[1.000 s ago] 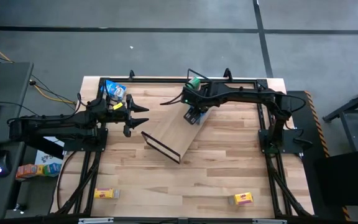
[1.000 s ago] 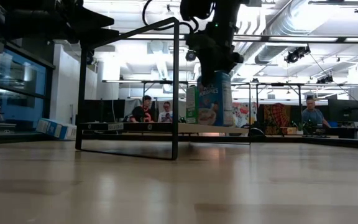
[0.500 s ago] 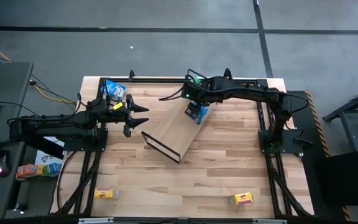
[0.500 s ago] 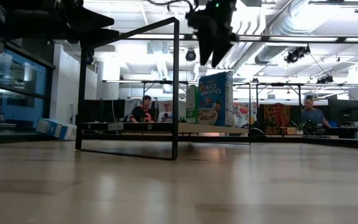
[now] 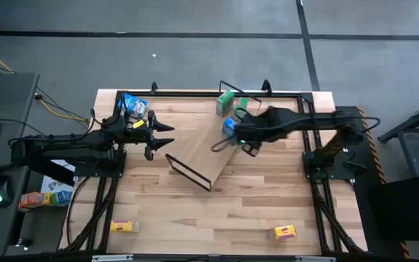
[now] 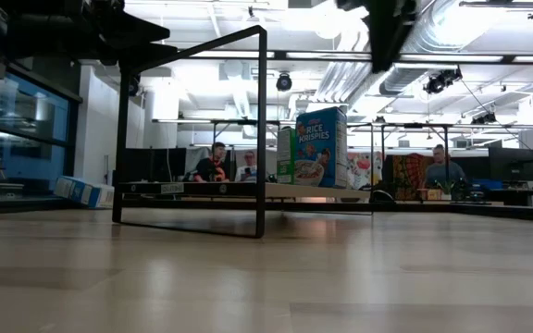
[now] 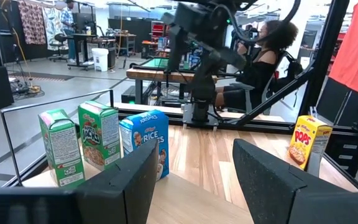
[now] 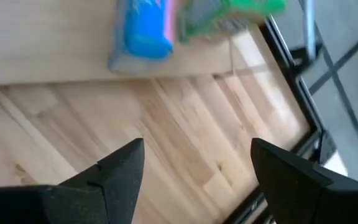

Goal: Stack cereal on shelf
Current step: Put the bottom blue cereal box on the shelf

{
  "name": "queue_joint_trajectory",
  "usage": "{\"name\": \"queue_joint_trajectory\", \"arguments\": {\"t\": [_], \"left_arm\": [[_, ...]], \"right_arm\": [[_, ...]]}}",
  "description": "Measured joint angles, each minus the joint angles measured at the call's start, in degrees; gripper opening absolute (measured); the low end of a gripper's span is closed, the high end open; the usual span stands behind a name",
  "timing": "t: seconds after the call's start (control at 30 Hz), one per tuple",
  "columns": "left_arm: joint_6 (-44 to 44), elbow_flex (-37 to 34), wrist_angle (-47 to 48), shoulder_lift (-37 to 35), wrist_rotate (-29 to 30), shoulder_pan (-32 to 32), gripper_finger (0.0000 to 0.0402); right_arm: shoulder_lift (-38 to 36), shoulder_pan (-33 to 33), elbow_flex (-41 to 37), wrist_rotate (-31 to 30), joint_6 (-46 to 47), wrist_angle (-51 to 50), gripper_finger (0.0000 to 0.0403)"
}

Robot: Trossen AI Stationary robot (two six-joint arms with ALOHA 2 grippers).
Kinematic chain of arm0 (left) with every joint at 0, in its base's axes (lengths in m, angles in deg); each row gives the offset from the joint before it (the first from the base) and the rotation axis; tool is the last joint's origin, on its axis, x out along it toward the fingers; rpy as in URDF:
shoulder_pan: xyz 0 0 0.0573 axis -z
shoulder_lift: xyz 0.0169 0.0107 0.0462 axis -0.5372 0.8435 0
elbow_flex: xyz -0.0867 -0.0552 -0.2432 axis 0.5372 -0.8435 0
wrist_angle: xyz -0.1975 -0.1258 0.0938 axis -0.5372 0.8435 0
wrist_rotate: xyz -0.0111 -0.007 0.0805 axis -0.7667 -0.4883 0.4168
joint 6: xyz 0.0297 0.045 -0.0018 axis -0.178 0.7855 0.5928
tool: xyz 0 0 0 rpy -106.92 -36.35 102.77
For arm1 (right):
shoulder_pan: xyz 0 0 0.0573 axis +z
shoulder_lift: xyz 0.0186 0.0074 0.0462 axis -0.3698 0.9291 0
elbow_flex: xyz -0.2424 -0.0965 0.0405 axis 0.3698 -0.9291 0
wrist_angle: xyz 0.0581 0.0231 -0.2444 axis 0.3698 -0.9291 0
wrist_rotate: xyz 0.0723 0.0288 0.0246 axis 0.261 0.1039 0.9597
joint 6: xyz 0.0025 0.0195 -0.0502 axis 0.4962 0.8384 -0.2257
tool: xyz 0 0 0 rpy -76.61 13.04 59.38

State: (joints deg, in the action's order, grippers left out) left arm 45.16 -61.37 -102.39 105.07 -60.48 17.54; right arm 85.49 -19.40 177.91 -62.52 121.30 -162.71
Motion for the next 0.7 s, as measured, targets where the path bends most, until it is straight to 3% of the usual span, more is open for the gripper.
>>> {"name": "queue_joint_trajectory", "arguments": {"t": [0.13, 0.27, 0.43, 0.6, 0.7], "left_arm": [[0.02, 0.00, -0.04, 0.02, 0.00, 0.00, 0.0198], [0.04, 0.00, -0.07, 0.01, 0.00, 0.00, 0.0198], [0.04, 0.00, -0.11, 0.00, 0.00, 0.01, 0.0198], [0.14, 0.00, -0.09, 0.01, 0.00, -0.01, 0.0198], [0.15, 0.00, -0.08, 0.02, 0.00, -0.01, 0.0198]], "right_arm": [[-8.18, 2.53, -9.01, -2.80, 8.90, 1.68, 0.0264], [-16.30, 4.02, -21.70, -6.27, 13.58, 13.23, 0.0235], [-22.29, 3.51, -39.59, -8.29, 12.28, 39.30, 0.0154], [-22.25, 0.97, -52.05, -9.60, 8.48, 60.06, 0.0034], [-22.08, -0.98, -57.30, -13.11, 8.83, 68.83, 0.0012]]}}
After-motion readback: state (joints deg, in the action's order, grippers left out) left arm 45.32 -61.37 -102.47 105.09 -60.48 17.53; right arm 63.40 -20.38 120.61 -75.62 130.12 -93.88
